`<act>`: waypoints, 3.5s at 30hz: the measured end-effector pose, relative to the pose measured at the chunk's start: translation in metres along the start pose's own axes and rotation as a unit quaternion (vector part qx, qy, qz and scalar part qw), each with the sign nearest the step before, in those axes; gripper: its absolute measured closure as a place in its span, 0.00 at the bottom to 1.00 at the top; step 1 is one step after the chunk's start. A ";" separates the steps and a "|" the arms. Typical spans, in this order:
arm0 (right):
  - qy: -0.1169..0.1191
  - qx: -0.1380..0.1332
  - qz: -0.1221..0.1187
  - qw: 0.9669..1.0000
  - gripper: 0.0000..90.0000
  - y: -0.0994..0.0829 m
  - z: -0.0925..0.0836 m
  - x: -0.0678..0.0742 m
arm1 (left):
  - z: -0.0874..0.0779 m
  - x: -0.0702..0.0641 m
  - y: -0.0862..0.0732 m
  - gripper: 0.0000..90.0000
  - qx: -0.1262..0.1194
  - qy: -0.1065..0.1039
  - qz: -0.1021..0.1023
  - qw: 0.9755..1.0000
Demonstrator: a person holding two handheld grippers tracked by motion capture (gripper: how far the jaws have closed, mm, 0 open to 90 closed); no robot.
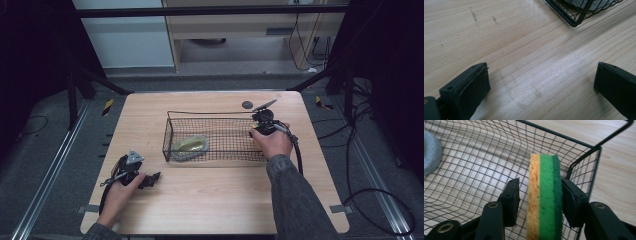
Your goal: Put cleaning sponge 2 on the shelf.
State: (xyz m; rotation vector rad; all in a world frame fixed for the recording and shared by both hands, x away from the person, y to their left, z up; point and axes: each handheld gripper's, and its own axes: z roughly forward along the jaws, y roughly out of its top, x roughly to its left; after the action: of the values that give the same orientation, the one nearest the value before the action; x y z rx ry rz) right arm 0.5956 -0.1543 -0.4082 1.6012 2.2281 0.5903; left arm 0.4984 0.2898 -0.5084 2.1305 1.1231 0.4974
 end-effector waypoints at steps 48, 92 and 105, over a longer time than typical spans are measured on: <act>0.017 -0.058 -0.016 0.998 0.08 0.003 -0.020 0.020 | 0.000 0.000 0.000 0.00 -0.001 0.000 0.000 1.000; -0.015 -0.163 0.019 0.986 0.13 -0.133 -0.043 -0.079 | 0.000 0.000 0.000 0.00 0.000 0.000 0.000 1.000; -0.008 -0.134 0.063 0.989 0.13 -0.172 0.005 -0.097 | 0.001 0.000 0.000 0.00 0.000 0.000 0.000 1.000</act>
State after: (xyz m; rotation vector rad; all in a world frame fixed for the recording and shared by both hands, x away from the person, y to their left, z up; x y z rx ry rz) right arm 0.4890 -0.2943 -0.4976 1.6070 1.9487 0.8671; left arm 0.4991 0.2895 -0.5085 2.1298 1.1232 0.4976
